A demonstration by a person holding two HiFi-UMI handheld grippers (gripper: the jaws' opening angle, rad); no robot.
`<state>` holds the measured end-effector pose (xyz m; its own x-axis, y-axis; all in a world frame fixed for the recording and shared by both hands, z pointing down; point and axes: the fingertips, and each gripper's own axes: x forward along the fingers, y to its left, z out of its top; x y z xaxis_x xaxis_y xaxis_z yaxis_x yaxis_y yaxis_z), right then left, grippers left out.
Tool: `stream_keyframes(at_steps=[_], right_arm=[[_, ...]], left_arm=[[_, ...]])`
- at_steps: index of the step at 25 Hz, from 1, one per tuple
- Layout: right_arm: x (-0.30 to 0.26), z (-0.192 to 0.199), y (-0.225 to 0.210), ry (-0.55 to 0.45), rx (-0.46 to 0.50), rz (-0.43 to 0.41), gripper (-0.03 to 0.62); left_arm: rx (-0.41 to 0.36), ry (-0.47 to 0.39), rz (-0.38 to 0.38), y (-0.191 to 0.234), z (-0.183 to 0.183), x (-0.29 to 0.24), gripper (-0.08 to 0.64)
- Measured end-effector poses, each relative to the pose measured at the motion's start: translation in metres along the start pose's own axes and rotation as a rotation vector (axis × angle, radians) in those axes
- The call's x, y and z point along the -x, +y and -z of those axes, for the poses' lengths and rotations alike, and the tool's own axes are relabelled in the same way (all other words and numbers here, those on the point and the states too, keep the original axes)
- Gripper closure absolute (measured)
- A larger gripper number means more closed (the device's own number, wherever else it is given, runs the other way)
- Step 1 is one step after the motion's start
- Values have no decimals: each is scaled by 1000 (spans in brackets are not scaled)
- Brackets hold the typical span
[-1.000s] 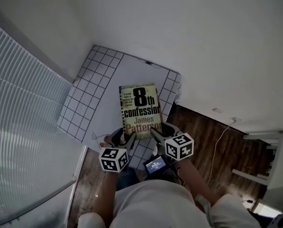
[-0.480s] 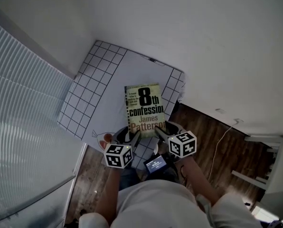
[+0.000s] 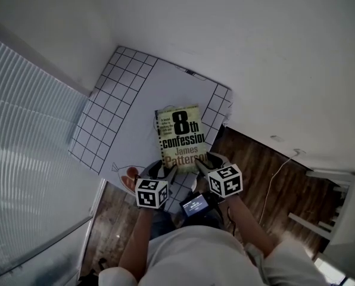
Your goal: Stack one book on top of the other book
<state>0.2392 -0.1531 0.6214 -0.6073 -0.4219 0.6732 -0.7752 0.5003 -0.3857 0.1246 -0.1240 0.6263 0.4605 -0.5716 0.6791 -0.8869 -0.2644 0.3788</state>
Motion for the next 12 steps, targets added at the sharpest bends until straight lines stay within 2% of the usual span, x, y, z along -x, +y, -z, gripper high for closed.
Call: stream_keyframes(at_steps=[3, 8, 12], right_arm=[[-3, 3, -4, -4, -10, 31, 405], [-1, 3, -4, -17, 2, 56, 405], [6, -5, -7, -44, 90, 115, 407]], left_arm=[[-17, 3, -8, 0, -1, -3, 321], [0, 0, 9, 1, 1, -2, 321], [16, -40, 26, 6, -9, 5, 321]])
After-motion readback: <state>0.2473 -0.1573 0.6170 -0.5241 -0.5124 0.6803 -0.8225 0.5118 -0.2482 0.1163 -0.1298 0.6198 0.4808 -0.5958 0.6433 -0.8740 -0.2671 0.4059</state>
